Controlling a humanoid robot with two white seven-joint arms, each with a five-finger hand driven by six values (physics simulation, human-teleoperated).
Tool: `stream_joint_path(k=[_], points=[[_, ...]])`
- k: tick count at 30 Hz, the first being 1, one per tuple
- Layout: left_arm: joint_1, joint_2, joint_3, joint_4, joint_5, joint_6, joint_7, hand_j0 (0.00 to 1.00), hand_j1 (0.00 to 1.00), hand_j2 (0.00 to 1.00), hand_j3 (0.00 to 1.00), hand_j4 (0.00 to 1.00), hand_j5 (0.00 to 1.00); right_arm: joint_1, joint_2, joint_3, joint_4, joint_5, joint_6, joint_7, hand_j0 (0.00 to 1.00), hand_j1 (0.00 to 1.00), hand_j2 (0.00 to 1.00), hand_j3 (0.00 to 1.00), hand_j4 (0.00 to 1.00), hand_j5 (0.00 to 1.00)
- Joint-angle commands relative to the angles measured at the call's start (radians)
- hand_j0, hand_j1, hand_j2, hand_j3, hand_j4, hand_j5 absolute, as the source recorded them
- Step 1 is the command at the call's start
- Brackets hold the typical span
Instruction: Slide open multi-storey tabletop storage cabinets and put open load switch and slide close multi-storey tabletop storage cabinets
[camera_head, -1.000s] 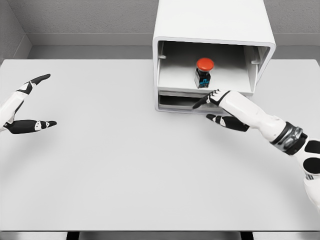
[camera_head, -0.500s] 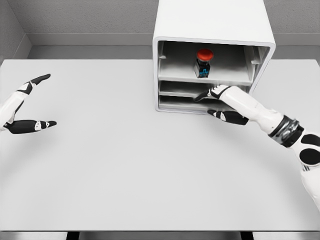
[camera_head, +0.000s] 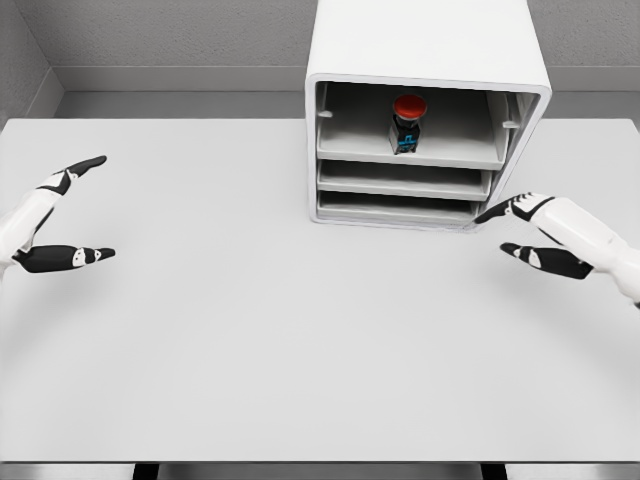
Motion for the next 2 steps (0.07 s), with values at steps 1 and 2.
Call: stream_joint_path(k=[1, 2], points=[[0.000, 0.000, -0.001, 0.000, 0.003, 0.002, 0.000, 1.00, 1.00, 1.00, 1.00, 1.00, 1.00, 0.002, -0.011, -0.027, 0.000, -0.016, 0.002, -0.001, 0.66, 0.66, 0.66, 0.66, 0.66, 0.66], [0.002, 0.000, -0.003, -0.002, 0.001, 0.002, 0.000, 1.00, 1.00, 1.00, 1.00, 1.00, 1.00, 0.002, -0.011, -0.027, -0.002, -0.019, 0.002, -0.001, 0.66, 0.66, 0.66, 0.66, 0.66, 0.66]])
